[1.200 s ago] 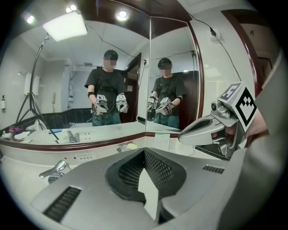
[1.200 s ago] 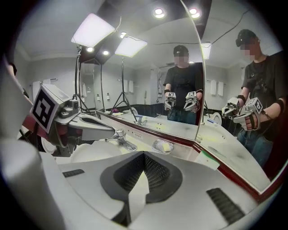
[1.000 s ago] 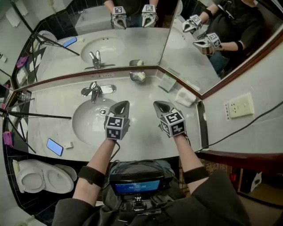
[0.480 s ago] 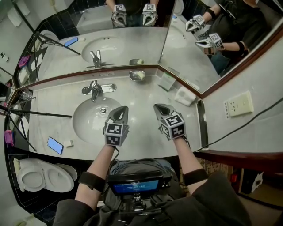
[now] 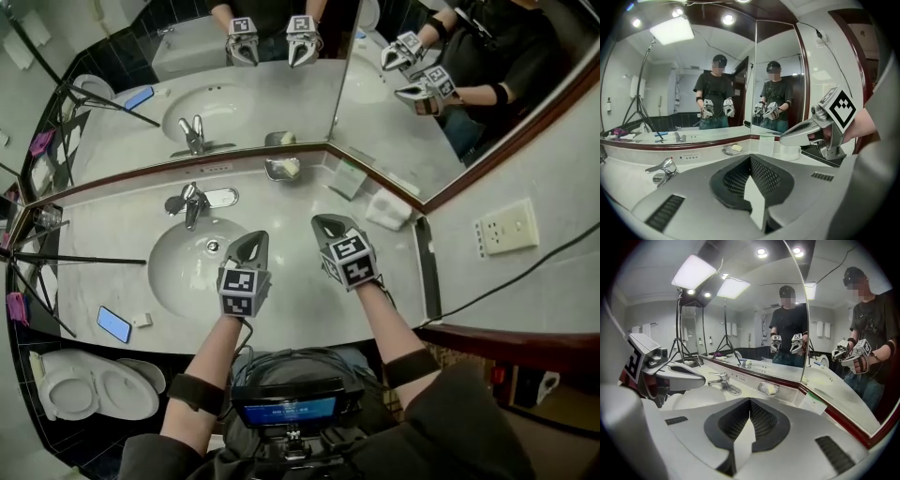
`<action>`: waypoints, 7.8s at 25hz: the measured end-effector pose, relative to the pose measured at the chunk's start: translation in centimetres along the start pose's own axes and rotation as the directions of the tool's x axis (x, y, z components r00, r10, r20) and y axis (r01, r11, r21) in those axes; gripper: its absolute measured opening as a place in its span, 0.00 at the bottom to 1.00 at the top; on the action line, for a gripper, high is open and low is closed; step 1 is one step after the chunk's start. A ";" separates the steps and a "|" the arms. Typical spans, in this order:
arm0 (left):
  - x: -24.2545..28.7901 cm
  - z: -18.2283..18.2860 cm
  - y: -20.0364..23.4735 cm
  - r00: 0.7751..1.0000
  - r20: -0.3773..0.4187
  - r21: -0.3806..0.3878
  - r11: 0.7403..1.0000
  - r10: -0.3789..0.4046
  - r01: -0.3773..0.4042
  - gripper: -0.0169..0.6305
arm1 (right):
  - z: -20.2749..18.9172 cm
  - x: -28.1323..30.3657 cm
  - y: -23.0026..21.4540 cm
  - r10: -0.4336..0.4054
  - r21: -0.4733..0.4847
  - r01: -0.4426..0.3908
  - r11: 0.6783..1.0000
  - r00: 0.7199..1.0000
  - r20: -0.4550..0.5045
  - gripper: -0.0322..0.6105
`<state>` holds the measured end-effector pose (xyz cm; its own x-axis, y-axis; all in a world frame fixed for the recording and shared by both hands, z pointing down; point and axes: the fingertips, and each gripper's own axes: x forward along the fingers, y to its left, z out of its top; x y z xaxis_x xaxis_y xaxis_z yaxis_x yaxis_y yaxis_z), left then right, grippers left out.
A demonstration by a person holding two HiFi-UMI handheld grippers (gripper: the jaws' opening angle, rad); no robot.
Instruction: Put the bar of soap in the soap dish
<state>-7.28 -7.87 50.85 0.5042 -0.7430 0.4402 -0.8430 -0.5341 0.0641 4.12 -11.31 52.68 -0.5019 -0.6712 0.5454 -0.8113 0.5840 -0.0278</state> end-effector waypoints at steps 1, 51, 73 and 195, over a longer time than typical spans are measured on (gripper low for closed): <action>0.4 0.1 0.2 1.000 -0.002 0.001 1.000 -0.002 0.002 0.03 | 0.3 0.6 -0.4 -0.013 -0.012 0.013 1.000 1.000 -0.008 0.08; 8.4 2.3 6.2 1.000 -0.028 -0.010 1.000 0.009 -0.009 0.03 | 4.6 16.2 -7.5 -0.030 -0.033 0.026 0.999 0.992 -0.124 0.27; 1.2 1.6 -1.6 1.000 -0.007 0.048 0.999 -0.006 0.006 0.03 | 0.0 -0.5 -1.5 0.041 -0.048 -0.038 0.998 0.997 0.068 0.27; -4.4 -7.6 4.2 0.992 -0.057 -0.106 0.987 0.115 -0.120 0.03 | -17.0 14.7 9.8 0.116 -0.399 -0.531 0.748 0.696 -0.709 0.42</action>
<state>-14.50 -3.80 55.99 0.3927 -0.7752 0.4949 -0.9126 -0.3952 0.1050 -6.12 -7.73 74.68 -0.2303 -0.0759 0.9702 -0.2204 0.9751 0.0240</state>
